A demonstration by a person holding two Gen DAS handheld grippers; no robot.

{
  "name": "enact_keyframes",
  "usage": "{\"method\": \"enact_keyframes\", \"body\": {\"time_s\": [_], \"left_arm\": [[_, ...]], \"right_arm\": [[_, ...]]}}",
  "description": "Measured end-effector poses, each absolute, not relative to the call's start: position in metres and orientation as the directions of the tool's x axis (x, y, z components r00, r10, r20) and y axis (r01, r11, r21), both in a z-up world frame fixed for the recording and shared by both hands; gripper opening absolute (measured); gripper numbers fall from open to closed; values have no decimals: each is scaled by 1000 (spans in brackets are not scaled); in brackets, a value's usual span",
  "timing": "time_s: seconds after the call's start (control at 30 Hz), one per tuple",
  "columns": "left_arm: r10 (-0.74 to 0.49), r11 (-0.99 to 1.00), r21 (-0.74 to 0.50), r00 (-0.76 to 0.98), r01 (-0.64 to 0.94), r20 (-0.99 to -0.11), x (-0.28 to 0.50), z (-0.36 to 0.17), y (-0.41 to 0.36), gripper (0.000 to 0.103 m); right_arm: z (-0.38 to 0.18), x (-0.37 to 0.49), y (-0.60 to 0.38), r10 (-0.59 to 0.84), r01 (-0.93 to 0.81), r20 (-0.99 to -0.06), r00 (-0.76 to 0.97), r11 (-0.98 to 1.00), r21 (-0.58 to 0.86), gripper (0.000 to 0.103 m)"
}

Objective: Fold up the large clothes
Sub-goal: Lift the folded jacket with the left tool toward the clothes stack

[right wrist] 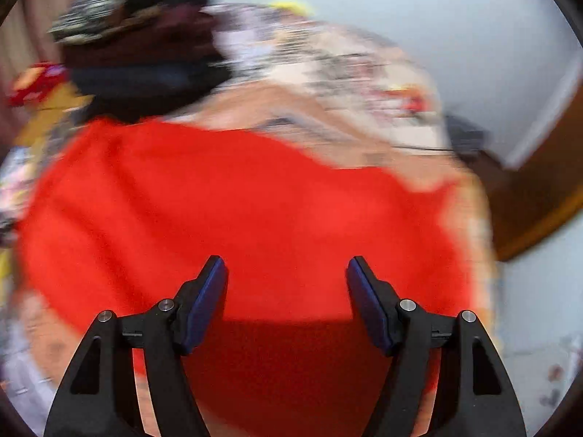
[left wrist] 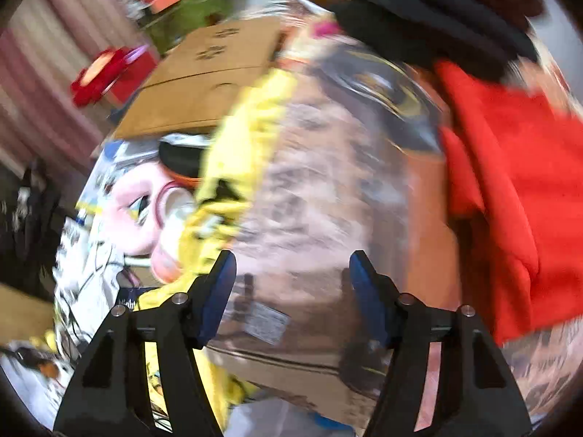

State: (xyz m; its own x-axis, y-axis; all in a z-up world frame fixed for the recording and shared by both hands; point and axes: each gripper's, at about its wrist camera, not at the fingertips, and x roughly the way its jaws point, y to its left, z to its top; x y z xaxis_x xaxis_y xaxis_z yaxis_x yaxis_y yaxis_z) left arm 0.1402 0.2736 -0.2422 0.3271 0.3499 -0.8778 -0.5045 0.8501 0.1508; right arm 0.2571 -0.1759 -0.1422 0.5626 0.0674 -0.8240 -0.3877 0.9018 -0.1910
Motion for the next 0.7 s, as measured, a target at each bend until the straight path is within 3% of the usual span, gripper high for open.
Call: {"method": "enact_keyframes", "body": {"time_s": [0.1,0.3,0.53,0.7], "left_arm": [[293,837,27,405,-547,-866,131,-217,290,65],[192,841,-150,546,-519,-815,130,-172,272,68],[-154,827,-429,587,-364,-795,151,-165,202,74],[-389,692,-614,521,-379,-760,158,-194,168,74]], "right_arm": [[-134,259,-206,50,-333,-822,567,927,-173,66],[-106,252,-228,152,-301,-811,565,953,-31,66],[-88,225,-194,281,-427,-775,566,904,16,66],[-95,211,-170,308,-488,-775,552,873,-1,66]]}}
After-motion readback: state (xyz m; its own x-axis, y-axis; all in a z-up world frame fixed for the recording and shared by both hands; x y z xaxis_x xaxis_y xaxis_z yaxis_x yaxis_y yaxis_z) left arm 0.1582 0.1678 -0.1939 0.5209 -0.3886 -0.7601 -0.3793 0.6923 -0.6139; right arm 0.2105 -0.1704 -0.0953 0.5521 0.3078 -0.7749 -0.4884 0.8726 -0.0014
